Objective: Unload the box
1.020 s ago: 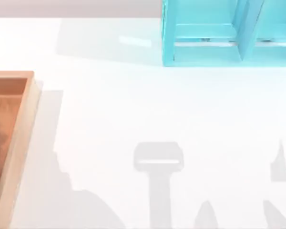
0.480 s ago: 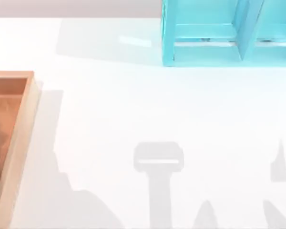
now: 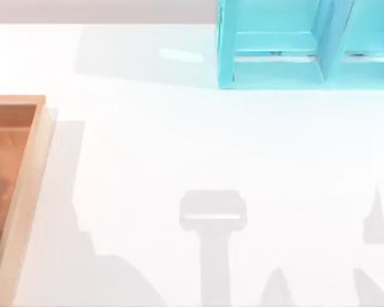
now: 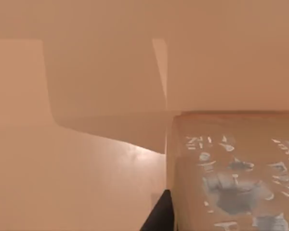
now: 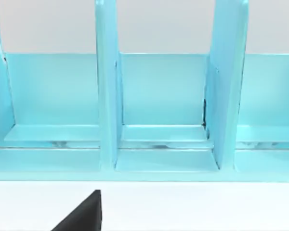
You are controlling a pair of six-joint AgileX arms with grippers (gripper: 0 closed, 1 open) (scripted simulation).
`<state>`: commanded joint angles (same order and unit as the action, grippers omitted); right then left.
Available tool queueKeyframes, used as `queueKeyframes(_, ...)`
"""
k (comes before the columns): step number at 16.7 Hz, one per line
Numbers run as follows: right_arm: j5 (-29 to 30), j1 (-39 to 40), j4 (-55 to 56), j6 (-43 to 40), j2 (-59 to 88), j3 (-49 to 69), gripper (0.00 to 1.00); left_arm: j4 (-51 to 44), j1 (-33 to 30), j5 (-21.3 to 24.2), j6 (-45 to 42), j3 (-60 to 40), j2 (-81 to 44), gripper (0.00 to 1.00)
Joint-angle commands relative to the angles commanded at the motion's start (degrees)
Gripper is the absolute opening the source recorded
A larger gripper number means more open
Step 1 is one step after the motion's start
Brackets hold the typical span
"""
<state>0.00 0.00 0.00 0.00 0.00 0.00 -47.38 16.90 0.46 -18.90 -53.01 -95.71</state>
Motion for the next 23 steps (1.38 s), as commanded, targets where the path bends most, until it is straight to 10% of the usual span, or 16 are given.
queueKeyframes(11,0.0,0.0,0.0,0.0,0.0,0.0,1.0,-0.9,0.0,0.0,0.0,-0.9,0.2,0.0)
queueKeyframes(23,0.0,0.0,0.0,0.0,0.0,0.0,1.0,-30.2,-0.4,0.0,0.4,-23.4,6.8,0.0)
